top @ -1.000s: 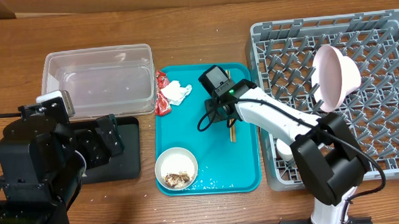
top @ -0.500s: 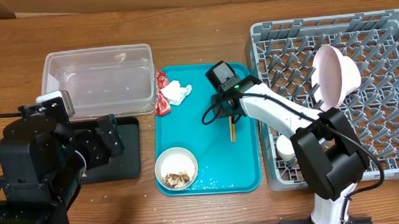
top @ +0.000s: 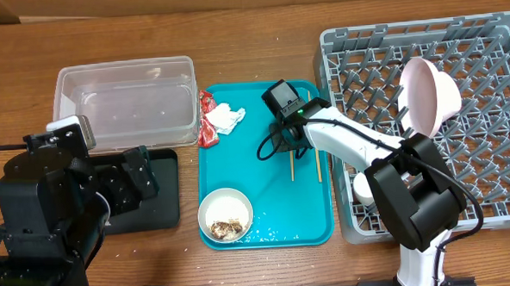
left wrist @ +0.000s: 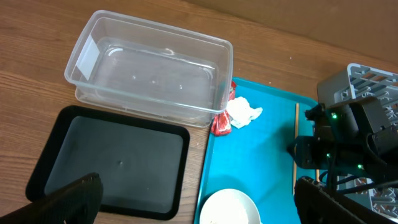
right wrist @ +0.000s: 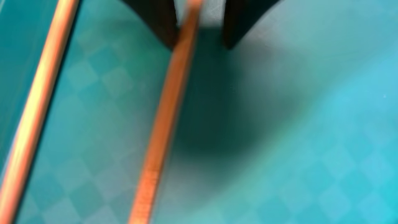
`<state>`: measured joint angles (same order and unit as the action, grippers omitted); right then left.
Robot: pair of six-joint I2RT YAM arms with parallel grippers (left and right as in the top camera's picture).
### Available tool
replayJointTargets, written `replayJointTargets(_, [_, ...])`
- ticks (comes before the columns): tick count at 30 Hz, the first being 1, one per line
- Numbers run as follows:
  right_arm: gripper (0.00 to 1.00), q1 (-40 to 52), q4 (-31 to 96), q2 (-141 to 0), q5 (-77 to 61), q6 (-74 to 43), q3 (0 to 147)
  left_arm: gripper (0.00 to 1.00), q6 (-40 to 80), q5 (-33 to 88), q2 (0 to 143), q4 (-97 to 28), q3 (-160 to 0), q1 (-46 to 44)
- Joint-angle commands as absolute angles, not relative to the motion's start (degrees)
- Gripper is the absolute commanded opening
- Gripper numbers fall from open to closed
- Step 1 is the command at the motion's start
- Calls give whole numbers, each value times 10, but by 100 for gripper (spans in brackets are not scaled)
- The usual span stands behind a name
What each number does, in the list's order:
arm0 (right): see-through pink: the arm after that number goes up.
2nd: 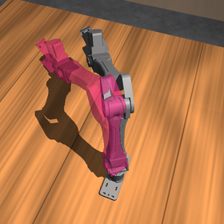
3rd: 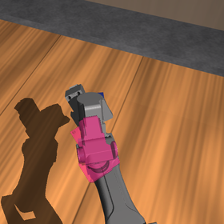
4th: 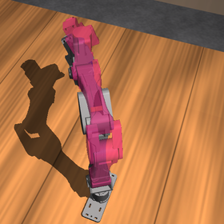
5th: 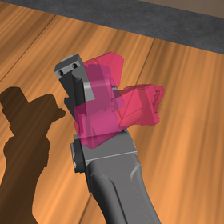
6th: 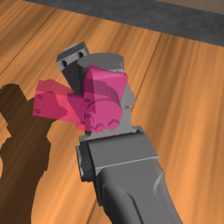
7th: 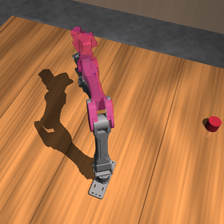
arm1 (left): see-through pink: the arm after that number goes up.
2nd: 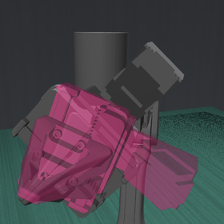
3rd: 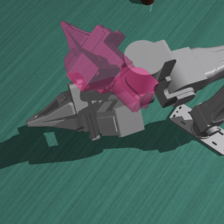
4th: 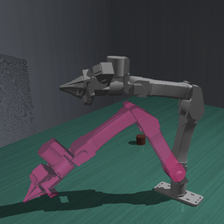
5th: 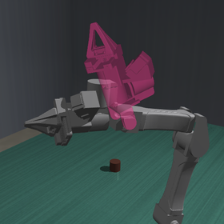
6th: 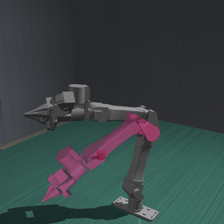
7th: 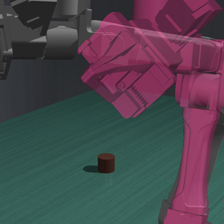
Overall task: Sort waste into correct bins and load items into the dishwasher
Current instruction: 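Close the right gripper on the chopsticks, then lift the chopsticks and carry them toward the dish rack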
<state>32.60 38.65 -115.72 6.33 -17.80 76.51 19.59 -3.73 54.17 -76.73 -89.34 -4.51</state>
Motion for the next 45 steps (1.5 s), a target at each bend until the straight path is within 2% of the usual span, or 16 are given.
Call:
replayJointTargets(1, [15, 324, 391, -1165, 52, -176, 765, 100, 206, -45, 543, -765, -901, -45])
replayJointTargets(3, [4, 324, 396, -1165, 51, -176, 766, 100, 206, -45, 543, -765, -901, -45])
replayJointTargets(8, [4, 324, 445, -1143, 50, -191, 796, 100, 206, -45, 543, -765, -901, -45])
replayJointTargets(14, [4, 310, 495, -1040, 55, -173, 849, 100, 206, -45, 543, -765, -901, -45])
replayJointTargets(20, [4, 238, 498, -949, 59, -143, 856, 100, 206, -45, 543, -765, -901, -45])
replayJointTargets(26, [4, 168, 501, -980, 59, -57, 851, 100, 206, -45, 543, -765, -901, -45])
replayJointTargets(33, [4, 150, 535, -1050, 75, -38, 851, 100, 206, -45, 543, -765, -901, -45])
replayJointTargets(35, [10, 150, 537, -1048, 113, -47, 852, 100, 206, -45, 543, -765, -901, -45])
replayJointTargets(37, [28, 154, 548, -1040, 104, -47, 858, 100, 206, -45, 543, -765, -901, -45])
replayJointTargets(39, [40, 165, 559, -1027, 82, -47, 861, 100, 206, -45, 543, -765, -901, -45])
replayJointTargets(41, [44, 185, 562, -1006, 69, -47, 861, 100, 206, -45, 543, -765, -901, -45])
replayJointTargets(45, [44, 256, 566, -982, 70, -75, 861, 100, 206, -45, 543, -765, -901, -45])
